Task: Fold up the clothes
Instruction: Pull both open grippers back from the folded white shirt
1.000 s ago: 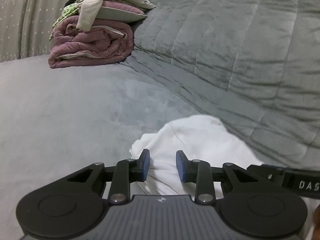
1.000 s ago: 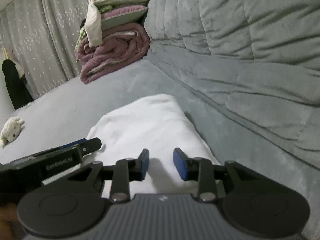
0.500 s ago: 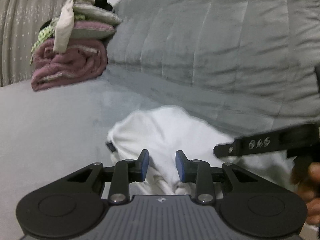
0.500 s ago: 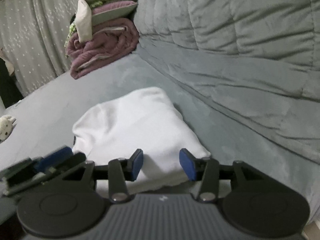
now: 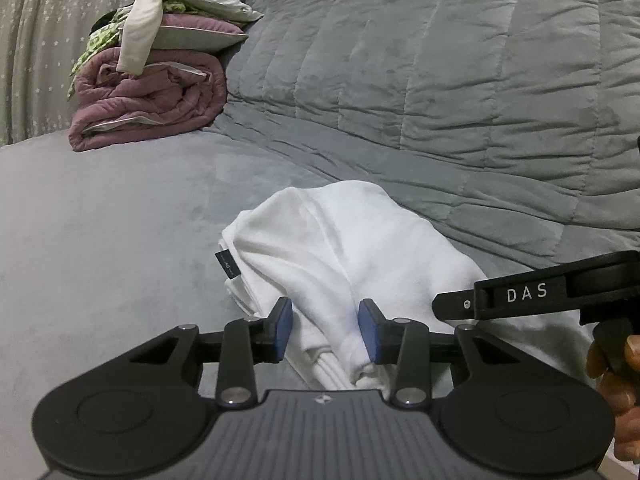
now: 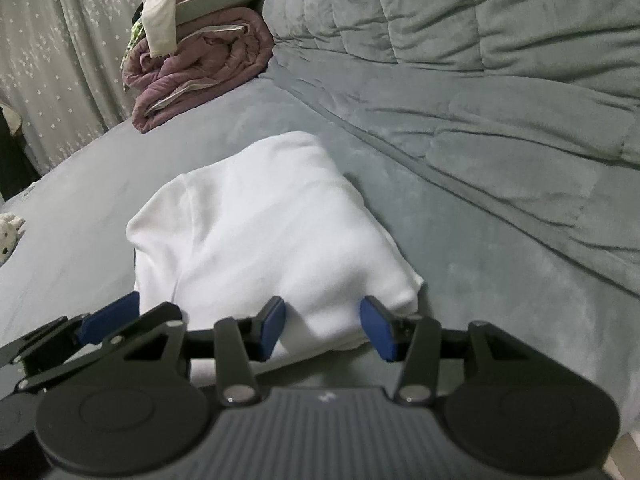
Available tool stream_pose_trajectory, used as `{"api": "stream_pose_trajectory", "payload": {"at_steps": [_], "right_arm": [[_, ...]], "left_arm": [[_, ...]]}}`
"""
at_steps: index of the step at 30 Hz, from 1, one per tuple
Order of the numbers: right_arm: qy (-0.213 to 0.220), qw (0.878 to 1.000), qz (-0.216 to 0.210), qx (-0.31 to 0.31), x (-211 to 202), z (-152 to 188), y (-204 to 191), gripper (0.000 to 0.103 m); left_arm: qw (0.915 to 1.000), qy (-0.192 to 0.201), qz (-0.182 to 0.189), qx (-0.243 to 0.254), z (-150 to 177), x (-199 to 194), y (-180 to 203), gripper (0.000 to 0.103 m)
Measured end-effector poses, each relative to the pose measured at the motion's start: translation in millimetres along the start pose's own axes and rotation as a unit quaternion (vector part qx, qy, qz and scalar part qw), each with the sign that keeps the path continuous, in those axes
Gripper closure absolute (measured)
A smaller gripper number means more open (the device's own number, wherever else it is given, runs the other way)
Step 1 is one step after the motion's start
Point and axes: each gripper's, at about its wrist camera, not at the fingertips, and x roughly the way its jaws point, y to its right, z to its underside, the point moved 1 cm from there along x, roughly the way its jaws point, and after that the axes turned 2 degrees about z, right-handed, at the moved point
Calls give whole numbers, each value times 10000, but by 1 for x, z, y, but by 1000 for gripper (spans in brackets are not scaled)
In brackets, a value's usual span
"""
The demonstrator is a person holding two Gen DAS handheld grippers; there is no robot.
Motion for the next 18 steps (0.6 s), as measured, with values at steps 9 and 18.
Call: {"api": "stream_pose_trajectory", "payload": {"at_steps": [9, 18], "right_arm": [[-26, 10000, 80, 4, -13, -2, -7, 42], [-123, 9993, 46, -338, -33, 3, -21, 28]], "left_arm": [[9993, -40, 22, -377, 2, -29, -6, 64], [9973, -271, -71, -677, 18, -42, -29, 64]]}}
